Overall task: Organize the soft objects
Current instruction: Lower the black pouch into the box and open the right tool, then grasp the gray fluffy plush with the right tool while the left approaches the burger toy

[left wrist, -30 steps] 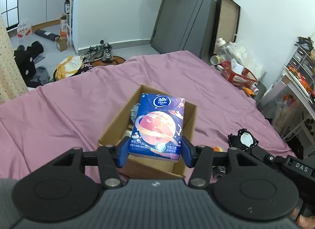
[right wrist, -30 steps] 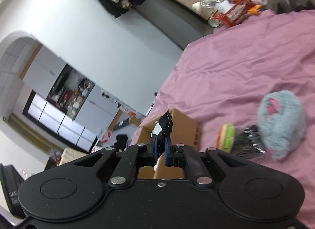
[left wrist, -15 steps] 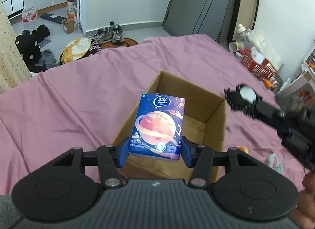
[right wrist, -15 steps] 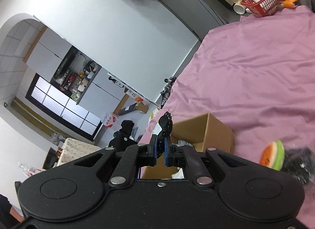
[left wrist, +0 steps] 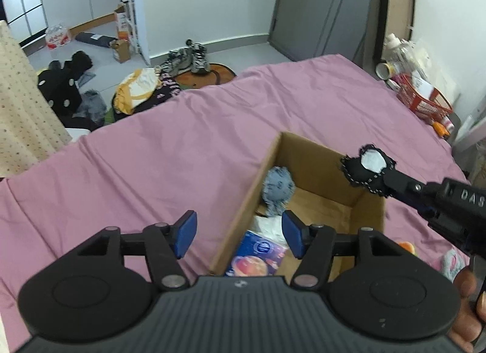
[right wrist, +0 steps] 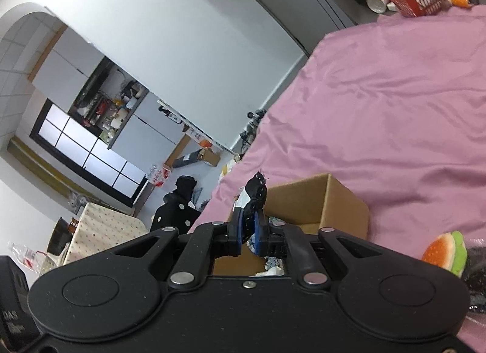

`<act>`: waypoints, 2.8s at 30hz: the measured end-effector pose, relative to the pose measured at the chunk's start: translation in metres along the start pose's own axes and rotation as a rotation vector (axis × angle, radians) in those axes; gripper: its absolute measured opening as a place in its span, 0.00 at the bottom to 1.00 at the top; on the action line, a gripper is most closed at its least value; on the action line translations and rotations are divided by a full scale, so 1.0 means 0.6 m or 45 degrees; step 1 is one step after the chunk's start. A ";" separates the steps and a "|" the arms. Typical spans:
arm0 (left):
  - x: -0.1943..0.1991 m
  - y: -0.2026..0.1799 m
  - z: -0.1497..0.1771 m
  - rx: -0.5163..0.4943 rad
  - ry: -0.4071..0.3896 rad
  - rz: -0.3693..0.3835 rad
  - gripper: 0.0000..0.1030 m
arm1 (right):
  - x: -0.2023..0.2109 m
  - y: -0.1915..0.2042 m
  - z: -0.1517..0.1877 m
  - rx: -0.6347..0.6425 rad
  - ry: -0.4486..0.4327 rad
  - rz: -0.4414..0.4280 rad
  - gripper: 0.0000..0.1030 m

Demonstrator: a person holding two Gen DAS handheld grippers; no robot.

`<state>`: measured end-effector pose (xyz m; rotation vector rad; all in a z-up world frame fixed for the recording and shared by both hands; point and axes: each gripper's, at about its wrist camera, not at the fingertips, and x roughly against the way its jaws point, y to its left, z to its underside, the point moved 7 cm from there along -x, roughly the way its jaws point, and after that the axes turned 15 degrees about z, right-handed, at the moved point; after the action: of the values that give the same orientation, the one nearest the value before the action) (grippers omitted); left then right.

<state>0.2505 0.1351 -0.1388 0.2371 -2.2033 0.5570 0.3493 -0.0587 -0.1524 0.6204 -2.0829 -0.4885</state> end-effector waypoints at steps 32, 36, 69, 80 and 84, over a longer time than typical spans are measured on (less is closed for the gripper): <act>0.173 -0.058 0.029 -0.090 -0.174 -0.046 0.81 | 0.195 -0.011 0.014 0.067 -0.258 0.103 0.82; 0.187 -0.075 0.037 -0.103 -0.193 -0.036 0.81 | 0.219 -0.027 0.022 0.067 -0.278 0.123 0.86; 0.178 -0.224 0.140 -0.222 -0.201 0.083 0.81 | 0.335 -0.182 0.090 -0.113 -0.297 0.323 1.00; 0.096 -0.307 0.176 -0.266 -0.114 0.268 0.81 | 0.315 -0.284 0.087 -0.411 -0.233 0.398 1.00; 0.062 -0.323 0.182 -0.269 -0.096 0.270 0.81 | 0.290 -0.303 0.090 -0.456 -0.185 0.408 1.00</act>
<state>0.2198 -0.0868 -0.1109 -0.0892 -2.3556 0.4295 0.2640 -0.3010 -0.1692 0.0418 -2.1073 -0.7127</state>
